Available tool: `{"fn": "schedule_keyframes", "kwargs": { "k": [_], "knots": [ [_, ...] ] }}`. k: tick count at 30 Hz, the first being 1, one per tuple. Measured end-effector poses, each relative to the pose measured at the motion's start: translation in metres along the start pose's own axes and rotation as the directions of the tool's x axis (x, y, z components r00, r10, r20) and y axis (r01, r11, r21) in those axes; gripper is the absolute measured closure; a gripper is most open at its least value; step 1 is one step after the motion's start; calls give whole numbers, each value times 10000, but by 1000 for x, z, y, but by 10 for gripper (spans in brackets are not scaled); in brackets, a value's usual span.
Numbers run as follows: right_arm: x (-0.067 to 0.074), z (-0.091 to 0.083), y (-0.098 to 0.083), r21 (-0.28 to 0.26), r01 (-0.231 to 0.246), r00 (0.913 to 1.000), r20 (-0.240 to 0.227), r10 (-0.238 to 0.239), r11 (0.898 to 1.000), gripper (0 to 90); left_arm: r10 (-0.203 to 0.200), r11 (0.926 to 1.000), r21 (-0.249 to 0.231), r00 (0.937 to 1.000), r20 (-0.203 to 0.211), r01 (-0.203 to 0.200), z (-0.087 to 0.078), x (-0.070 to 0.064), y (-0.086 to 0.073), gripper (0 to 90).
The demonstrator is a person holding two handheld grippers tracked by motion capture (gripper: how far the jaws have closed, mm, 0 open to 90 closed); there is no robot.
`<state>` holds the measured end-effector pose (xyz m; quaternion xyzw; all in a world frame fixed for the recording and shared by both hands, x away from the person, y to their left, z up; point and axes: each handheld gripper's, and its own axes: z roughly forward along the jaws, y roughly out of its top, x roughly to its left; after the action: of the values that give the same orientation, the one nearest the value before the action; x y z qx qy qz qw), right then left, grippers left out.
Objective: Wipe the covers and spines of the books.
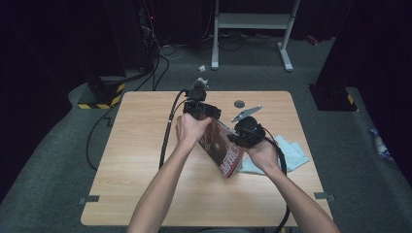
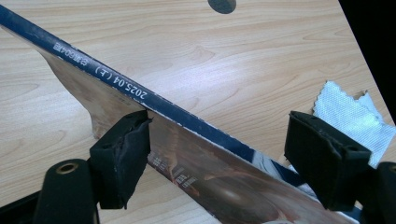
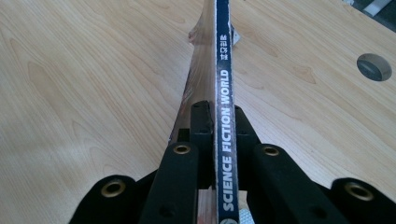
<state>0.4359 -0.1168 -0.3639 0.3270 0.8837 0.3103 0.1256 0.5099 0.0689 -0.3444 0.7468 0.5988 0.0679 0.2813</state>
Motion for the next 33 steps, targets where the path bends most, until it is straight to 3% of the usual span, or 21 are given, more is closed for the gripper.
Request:
{"fn": "schedule_keyframes", "kwargs": {
  "k": [3,7,18,27,33],
  "knots": [
    [2,0,1,-50,19,10000,-8,-19,10000,840,-130,9999,72,9999,-21,130,3,-1,1,242],
    [8,-1,4,-133,247,9997,75,-246,9996,839,30,9999,105,9997,-227,-27,4,-2,1,285],
    [12,0,7,-160,355,9993,89,-353,9992,837,61,9998,184,9999,-133,-59,2,0,2,340],
    [23,7,9,-180,752,9965,390,-745,9970,815,253,9993,274,9985,-494,-240,1,-5,2,485],
    [29,12,7,-234,896,9945,560,-882,9957,794,224,9992,356,9985,-498,-206,1,-6,1,544]
  ]
}}
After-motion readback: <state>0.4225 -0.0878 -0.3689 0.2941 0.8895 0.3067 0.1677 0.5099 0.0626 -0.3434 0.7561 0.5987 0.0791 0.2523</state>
